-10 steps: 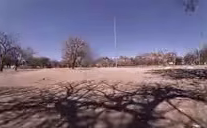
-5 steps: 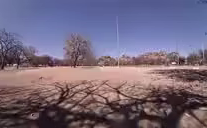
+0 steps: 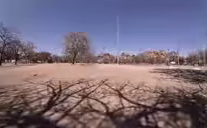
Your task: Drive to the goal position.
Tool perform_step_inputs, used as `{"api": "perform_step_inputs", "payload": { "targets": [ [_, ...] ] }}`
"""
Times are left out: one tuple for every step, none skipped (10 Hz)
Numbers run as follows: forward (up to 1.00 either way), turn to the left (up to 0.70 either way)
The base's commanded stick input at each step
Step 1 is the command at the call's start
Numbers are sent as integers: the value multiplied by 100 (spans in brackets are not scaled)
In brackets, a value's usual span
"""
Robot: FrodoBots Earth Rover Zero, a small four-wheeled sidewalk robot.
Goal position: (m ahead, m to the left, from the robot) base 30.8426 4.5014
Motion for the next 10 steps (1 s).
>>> {"api": "perform_step_inputs", "payload": {
  "targets": [
    [100, 0],
    [100, 0],
    [100, 0],
    [100, 0],
    [100, 0],
    [100, 0],
    [100, 0],
    [100, 0],
    [100, 0],
    [100, 0]
  ]
}}
